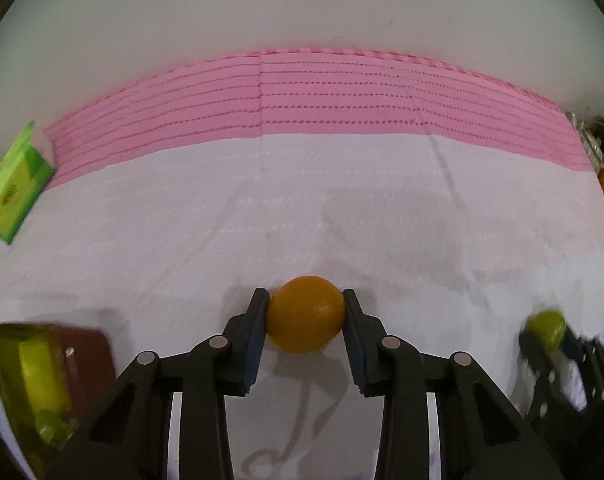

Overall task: Organize fruits
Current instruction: 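Reach for and grasp the small orange mandarin with the left gripper, then carry the mandarin into the gold tray and open the left gripper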

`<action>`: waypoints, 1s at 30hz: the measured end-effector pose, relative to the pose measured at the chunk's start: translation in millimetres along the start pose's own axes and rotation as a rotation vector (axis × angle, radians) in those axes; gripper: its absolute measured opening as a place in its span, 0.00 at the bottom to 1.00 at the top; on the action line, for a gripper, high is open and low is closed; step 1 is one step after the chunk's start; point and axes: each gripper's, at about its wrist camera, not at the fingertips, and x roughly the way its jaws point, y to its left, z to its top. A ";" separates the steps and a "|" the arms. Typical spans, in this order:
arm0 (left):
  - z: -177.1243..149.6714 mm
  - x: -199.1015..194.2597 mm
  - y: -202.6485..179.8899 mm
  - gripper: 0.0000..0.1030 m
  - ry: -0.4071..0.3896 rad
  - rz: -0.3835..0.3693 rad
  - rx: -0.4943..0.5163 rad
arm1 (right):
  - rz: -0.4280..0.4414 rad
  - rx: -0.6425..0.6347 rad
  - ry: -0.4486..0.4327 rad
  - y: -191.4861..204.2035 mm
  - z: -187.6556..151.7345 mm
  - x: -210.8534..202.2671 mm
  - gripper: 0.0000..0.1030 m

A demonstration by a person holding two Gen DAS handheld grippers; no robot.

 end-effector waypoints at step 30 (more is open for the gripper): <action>-156.7 -129.6 172.9 0.36 -0.040 0.114 -0.237 | -0.012 -0.010 0.001 1.2 1.0 0.0 0.34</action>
